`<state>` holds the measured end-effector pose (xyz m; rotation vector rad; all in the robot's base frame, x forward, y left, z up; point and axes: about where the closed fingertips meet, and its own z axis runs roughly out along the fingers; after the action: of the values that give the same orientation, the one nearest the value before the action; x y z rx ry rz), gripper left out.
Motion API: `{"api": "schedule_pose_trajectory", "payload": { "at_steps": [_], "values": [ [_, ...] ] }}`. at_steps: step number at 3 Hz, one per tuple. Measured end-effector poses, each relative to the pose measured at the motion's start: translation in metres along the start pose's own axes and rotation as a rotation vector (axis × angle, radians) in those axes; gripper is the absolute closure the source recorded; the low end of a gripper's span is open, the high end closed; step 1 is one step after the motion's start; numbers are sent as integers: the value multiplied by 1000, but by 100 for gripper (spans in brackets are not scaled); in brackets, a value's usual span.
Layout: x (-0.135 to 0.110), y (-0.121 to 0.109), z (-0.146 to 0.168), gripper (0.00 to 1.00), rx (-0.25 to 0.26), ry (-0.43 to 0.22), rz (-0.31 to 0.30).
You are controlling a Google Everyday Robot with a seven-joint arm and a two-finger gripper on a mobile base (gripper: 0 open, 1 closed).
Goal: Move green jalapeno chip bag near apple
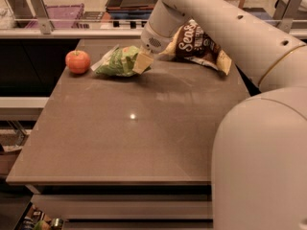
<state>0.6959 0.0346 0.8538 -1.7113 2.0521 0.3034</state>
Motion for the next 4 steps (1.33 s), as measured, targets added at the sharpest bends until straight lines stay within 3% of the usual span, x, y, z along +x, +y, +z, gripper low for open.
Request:
{"api": "schedule_pose_trajectory", "payload": {
  "at_steps": [1, 2, 4],
  "values": [
    [-11, 0, 25, 100, -41, -15, -33],
    [-10, 0, 27, 83, -44, -12, -32],
    [-11, 2, 33, 37, -53, -9, -33]
  ]
}}
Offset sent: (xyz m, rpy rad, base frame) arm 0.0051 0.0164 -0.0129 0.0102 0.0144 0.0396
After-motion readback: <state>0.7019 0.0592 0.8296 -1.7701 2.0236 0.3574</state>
